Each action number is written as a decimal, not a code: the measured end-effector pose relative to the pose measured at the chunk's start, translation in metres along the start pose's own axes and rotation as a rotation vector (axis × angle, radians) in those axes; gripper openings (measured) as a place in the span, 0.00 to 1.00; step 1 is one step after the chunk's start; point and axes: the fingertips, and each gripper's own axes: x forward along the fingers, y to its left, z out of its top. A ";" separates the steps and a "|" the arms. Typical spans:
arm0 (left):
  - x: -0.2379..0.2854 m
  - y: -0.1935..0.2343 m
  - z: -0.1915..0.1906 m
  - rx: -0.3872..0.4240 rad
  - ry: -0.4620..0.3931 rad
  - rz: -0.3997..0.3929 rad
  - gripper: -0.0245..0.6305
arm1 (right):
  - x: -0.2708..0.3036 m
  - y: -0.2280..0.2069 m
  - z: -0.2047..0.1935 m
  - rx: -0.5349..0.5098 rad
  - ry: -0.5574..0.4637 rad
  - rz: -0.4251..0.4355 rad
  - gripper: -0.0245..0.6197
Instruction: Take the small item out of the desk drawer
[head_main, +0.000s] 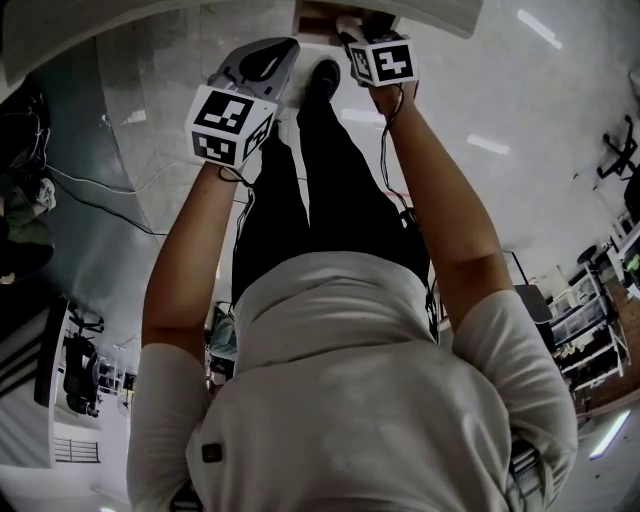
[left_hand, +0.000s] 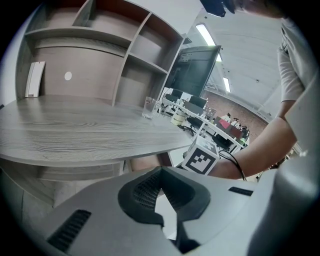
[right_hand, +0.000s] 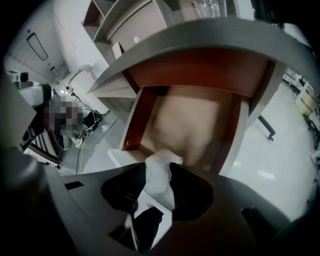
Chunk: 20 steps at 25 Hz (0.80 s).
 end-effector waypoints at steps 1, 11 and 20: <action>-0.003 -0.002 0.001 0.003 -0.002 0.000 0.06 | -0.004 0.001 0.002 -0.003 -0.008 0.000 0.28; -0.047 -0.011 0.001 0.025 -0.008 0.028 0.06 | -0.053 0.024 0.020 0.006 -0.111 0.006 0.28; -0.099 -0.040 0.018 0.080 -0.049 0.014 0.06 | -0.128 0.073 0.031 -0.029 -0.234 0.019 0.28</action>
